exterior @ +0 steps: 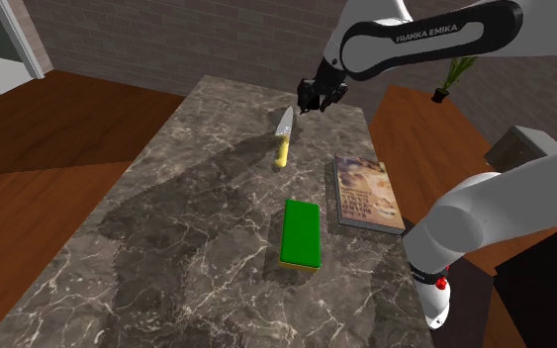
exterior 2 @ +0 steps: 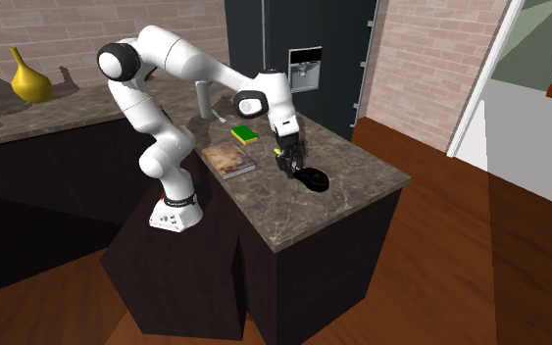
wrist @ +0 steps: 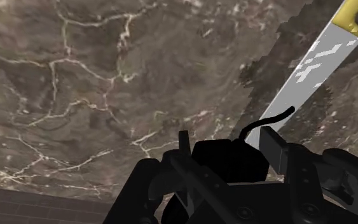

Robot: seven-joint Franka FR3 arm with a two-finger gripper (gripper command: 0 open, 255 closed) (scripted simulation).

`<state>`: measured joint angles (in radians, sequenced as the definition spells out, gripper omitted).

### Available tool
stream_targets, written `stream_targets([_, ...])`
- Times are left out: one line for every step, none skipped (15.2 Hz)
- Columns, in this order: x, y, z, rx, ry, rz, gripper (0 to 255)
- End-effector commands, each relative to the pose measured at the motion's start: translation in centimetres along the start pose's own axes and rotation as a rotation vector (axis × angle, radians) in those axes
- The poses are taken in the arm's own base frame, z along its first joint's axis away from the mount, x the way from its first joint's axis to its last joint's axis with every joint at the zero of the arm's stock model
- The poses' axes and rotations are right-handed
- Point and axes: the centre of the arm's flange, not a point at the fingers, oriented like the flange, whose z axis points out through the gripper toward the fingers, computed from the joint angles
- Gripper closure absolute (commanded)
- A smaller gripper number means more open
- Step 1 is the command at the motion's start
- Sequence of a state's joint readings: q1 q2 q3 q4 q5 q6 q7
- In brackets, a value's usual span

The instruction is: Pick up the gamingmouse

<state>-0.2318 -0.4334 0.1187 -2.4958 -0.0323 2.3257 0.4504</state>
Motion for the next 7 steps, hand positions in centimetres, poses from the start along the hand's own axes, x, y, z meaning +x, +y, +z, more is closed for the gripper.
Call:
stream_targets([0.2,0.0,-1.2,0.0,0.0,0.0,255])
stream_targets([0.4,0.0,-1.7,0.0,0.0,0.0,255])
stream_targets([0.5,-0.1,-2.2,0.0,0.0,0.0,255])
stream_targets([0.7,-0.1,-2.7,0.0,0.0,0.0,255])
stream_targets([0.8,-0.1,-3.2,0.0,0.0,0.0,255])
stream_targets([0.8,-0.1,-3.3,0.0,0.0,0.0,255])
stream_targets([0.8,-0.1,-3.3,0.0,0.0,0.0,255])
